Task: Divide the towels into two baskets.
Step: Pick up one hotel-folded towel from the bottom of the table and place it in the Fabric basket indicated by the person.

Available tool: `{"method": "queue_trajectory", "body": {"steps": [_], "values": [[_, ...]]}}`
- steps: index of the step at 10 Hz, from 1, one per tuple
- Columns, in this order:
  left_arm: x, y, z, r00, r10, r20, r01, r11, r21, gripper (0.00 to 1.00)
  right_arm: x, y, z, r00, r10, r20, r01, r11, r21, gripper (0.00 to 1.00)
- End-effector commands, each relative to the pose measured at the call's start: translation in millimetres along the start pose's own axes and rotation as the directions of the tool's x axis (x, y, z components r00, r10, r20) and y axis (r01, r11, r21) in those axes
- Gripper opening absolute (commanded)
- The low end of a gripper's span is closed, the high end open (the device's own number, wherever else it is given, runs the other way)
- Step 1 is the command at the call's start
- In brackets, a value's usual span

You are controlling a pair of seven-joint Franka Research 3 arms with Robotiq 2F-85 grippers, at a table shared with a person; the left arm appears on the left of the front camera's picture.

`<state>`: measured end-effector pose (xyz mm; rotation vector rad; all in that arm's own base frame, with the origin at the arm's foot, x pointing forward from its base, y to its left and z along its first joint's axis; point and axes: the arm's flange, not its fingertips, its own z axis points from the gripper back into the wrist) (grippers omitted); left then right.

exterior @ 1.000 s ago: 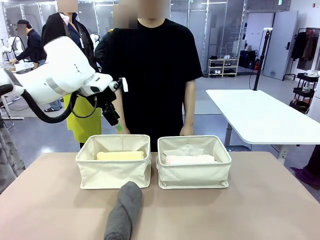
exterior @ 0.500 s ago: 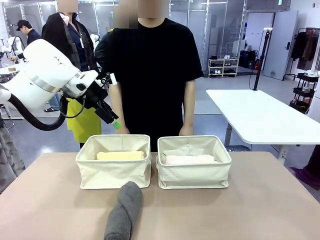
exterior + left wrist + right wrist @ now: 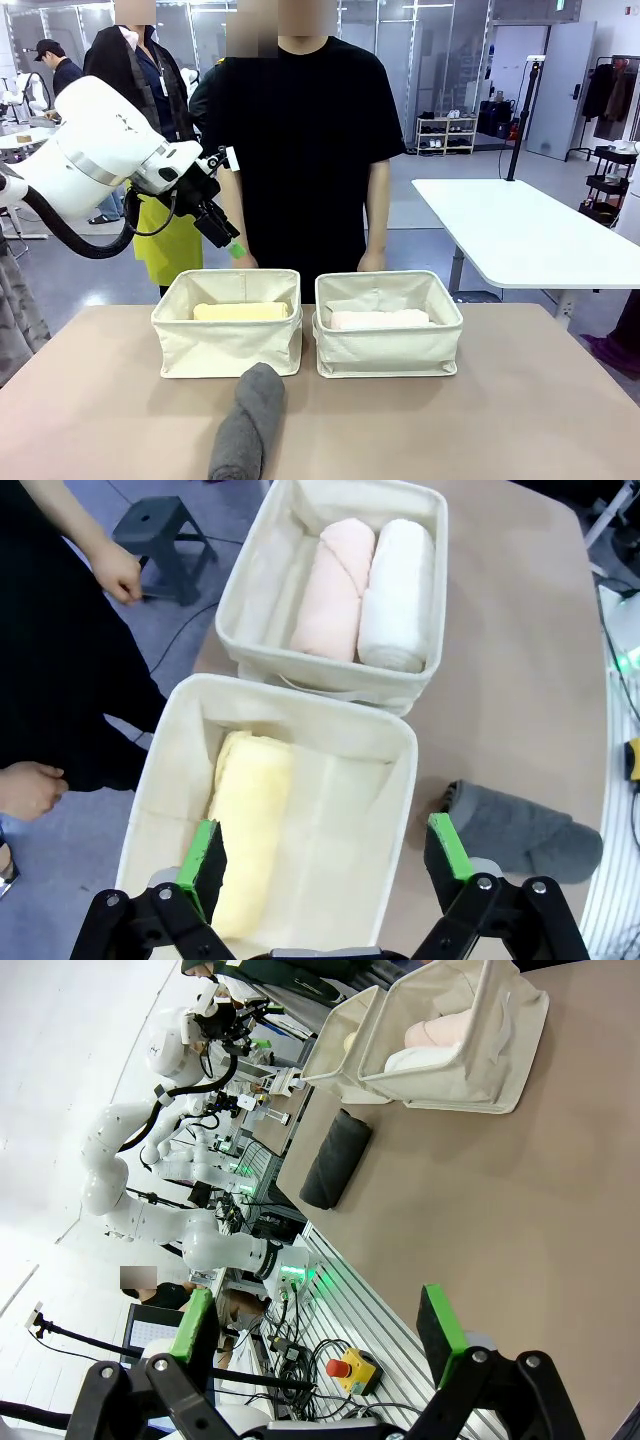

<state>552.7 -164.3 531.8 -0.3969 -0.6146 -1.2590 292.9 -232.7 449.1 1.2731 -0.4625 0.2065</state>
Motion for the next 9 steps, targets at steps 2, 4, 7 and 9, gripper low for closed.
{"method": "queue_trajectory", "body": {"steps": [2, 4, 7, 9], "values": [[0.1, -6.1, 33.6, 0.980, 0.136, 0.145, -0.117, 0.985, -0.129, 1.00, -0.2, 4.6, 0.9, 1.000, 0.003, 0.005, -0.003, 1.000, 0.008, 1.00], [-33.3, -26.6, 104.1, 0.853, 0.433, 0.292, -0.326, 0.879, -0.348, 1.00, -0.2, 4.6, 0.9, 1.000, 0.003, 0.005, -0.003, 1.000, 0.008, 1.00], [-124.4, -69.9, 175.7, 0.610, 0.693, 0.385, -0.471, 0.707, -0.527, 1.00, -0.2, 4.6, 0.9, 1.000, 0.003, 0.005, -0.003, 1.000, 0.008, 1.00], [-193.5, -103.7, 224.3, 0.522, 0.780, 0.345, -0.513, 0.610, -0.604, 1.00, -0.2, 4.6, 0.9, 1.000, 0.003, 0.005, -0.003, 1.000, 0.008, 1.00]]}}
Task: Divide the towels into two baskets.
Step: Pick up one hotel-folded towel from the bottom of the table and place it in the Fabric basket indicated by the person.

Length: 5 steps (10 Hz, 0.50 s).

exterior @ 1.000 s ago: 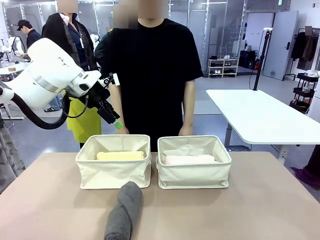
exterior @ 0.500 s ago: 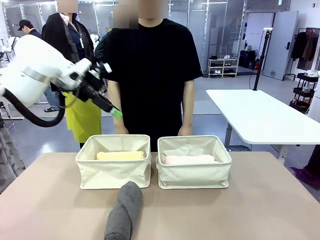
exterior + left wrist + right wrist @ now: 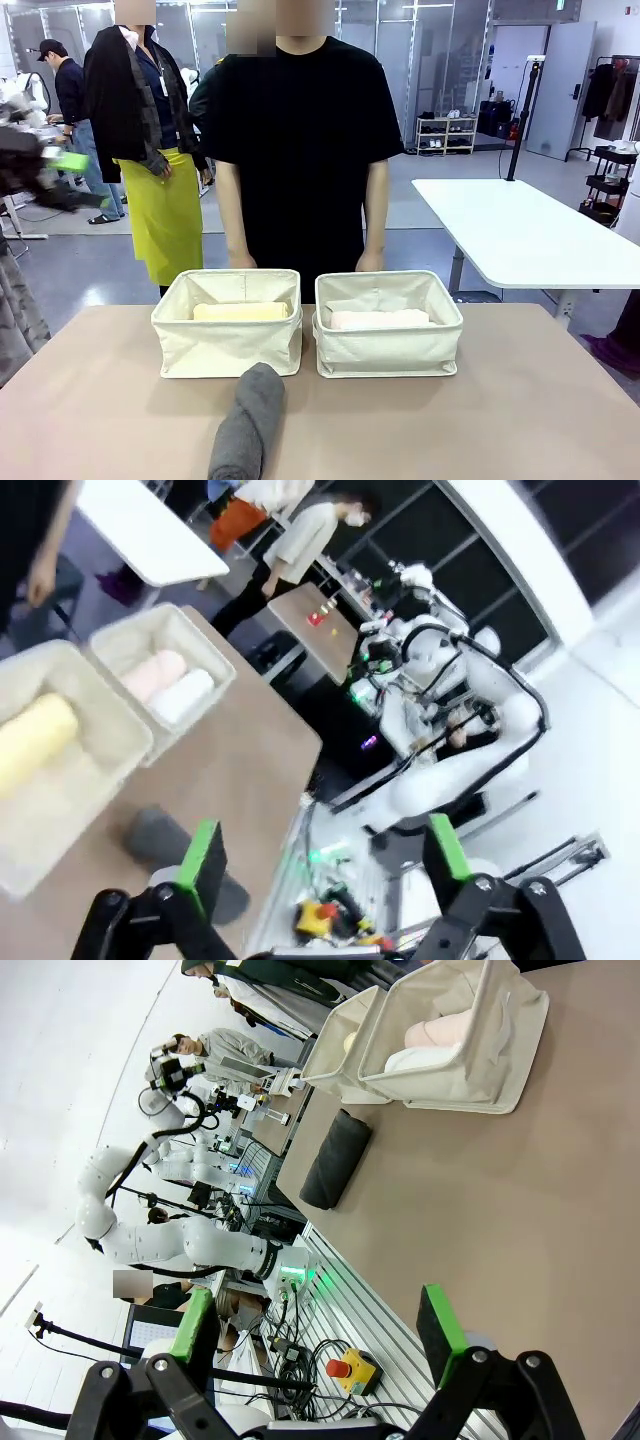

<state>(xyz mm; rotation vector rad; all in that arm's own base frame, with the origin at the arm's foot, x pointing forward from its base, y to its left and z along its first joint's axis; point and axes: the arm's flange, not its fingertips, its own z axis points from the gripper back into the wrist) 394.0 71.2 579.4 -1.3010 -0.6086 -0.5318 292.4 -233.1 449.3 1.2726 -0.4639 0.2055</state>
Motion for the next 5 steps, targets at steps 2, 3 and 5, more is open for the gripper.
{"method": "queue_trajectory", "body": {"steps": [2, 3, 5], "values": [[-76.5, -14.6, 104.2, 0.979, 0.163, 0.122, -0.168, 0.985, 0.033, 1.00, 0.1, 4.3, 0.3, 1.000, 0.003, 0.004, -0.003, 1.000, 0.008, 1.00], [-101.1, -8.8, 142.5, 0.959, 0.167, 0.229, -0.184, 0.982, 0.054, 1.00, 0.1, 4.3, 0.3, 1.000, 0.003, 0.004, -0.003, 1.000, 0.008, 1.00], [-127.0, -3.8, 179.8, 0.967, 0.147, 0.208, -0.166, 0.983, 0.078, 1.00, 0.1, 4.3, 0.3, 1.000, 0.003, 0.004, -0.003, 1.000, 0.008, 1.00]]}}
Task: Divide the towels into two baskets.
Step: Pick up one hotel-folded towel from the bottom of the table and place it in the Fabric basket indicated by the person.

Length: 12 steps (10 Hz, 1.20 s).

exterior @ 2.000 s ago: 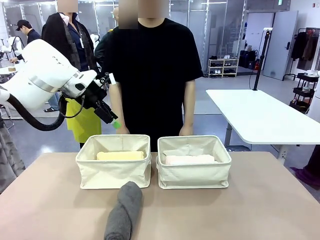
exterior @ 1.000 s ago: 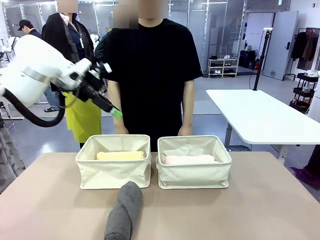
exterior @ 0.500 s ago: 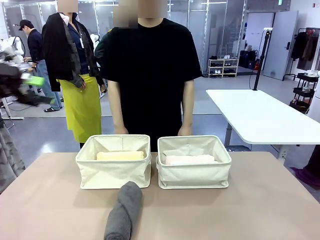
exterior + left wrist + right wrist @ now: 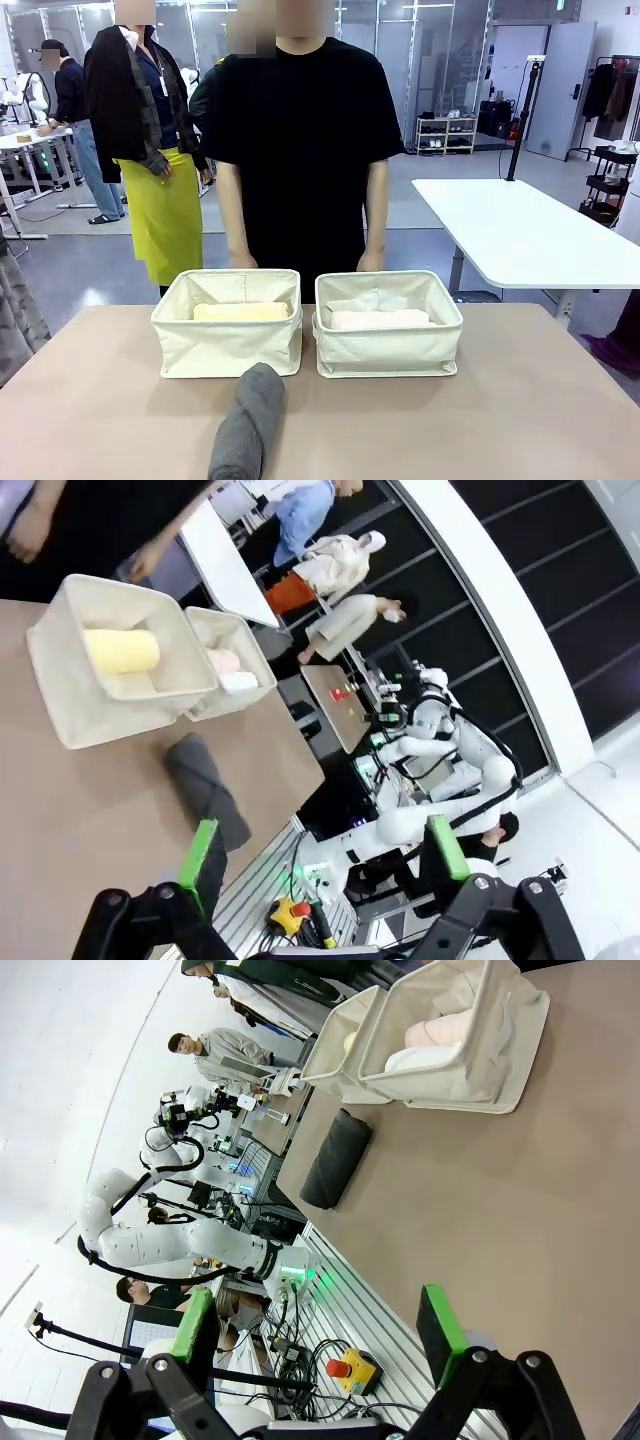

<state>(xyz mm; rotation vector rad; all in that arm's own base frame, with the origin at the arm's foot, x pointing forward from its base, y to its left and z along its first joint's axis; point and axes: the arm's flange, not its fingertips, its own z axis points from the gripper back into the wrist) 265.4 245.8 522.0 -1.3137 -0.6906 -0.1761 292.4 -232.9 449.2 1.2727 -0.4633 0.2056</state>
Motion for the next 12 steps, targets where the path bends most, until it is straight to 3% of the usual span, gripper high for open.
{"method": "queue_trajectory", "body": {"steps": [1, 3, 4, 12], "values": [[12.1, 6.7, 7.0, 0.997, -0.035, -0.072, 0.034, 0.999, -0.014, 1.00, 0.1, 4.4, 0.6, 1.000, 0.004, 0.004, -0.004, 1.000, 0.008, 1.00], [20.4, 9.1, 11.4, 0.998, -0.019, -0.053, 0.020, 1.000, 0.017, 1.00, 0.1, 4.4, 0.6, 1.000, 0.004, 0.004, -0.004, 1.000, 0.008, 1.00], [3.3, 9.2, 13.3, 1.000, -0.006, -0.011, 0.006, 1.000, 0.012, 1.00, 0.1, 4.4, 0.6, 1.000, 0.004, 0.004, -0.004, 1.000, 0.008, 1.00], [3.3, 9.2, 13.3, 1.000, -0.006, -0.011, 0.006, 1.000, 0.012, 1.00, 0.1, 4.4, 0.6, 1.000, 0.004, 0.004, -0.004, 1.000, 0.008, 1.00]]}}
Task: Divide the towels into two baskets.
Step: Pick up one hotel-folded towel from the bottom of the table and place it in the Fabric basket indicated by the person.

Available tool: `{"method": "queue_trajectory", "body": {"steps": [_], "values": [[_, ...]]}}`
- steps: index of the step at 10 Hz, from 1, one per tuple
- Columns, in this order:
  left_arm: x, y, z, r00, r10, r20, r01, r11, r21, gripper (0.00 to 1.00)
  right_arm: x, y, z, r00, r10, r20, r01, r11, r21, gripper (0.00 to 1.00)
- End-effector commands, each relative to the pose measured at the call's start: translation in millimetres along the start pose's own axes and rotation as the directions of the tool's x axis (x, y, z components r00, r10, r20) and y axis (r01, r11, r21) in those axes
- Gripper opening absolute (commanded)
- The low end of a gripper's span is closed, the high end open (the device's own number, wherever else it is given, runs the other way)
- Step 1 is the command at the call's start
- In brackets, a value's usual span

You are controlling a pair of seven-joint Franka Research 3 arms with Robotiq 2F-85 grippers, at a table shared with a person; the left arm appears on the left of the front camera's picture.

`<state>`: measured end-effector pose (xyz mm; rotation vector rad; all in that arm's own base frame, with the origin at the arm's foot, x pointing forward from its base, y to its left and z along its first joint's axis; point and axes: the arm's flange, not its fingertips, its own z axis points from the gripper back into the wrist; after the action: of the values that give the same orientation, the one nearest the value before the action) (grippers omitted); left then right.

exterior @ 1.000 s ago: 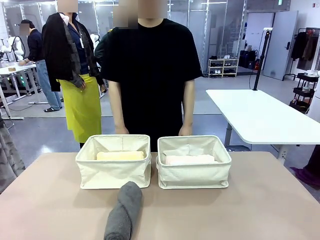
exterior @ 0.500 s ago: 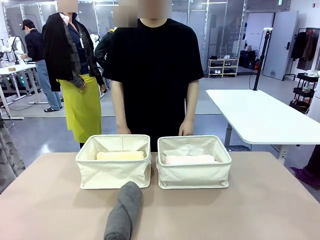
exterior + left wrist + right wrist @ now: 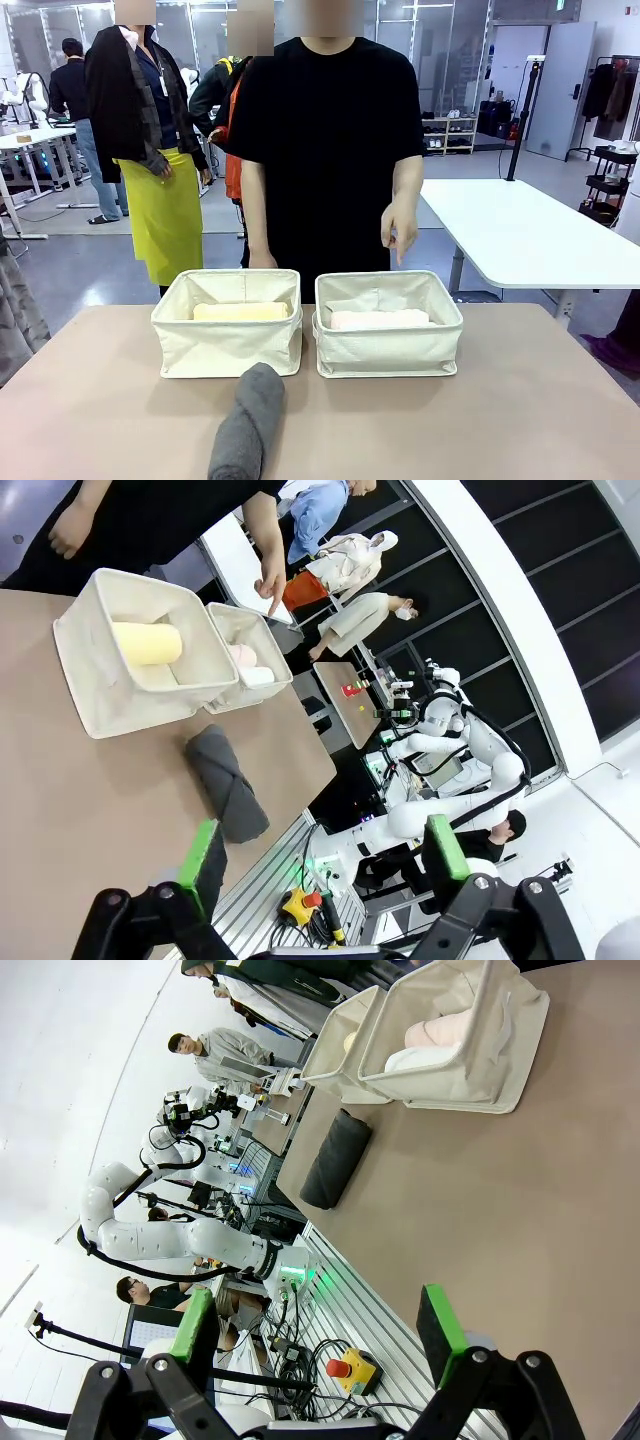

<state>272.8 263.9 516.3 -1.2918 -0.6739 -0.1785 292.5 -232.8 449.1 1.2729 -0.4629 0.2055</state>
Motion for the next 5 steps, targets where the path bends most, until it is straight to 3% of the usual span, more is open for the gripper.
{"method": "queue_trajectory", "body": {"steps": [1, 5], "values": [[-4.0, -4.1, -0.1, 1.000, -0.008, 0.008, 0.008, 1.000, -0.009, 1.00, 0.1, 4.5, 0.7, 1.000, 0.004, 0.004, -0.004, 1.000, 0.008, 1.00], [-4.0, -4.1, -0.1, 1.000, -0.008, 0.008, 0.008, 1.000, -0.009, 1.00, 0.1, 4.5, 0.7, 1.000, 0.004, 0.004, -0.004, 1.000, 0.008, 1.00]]}}
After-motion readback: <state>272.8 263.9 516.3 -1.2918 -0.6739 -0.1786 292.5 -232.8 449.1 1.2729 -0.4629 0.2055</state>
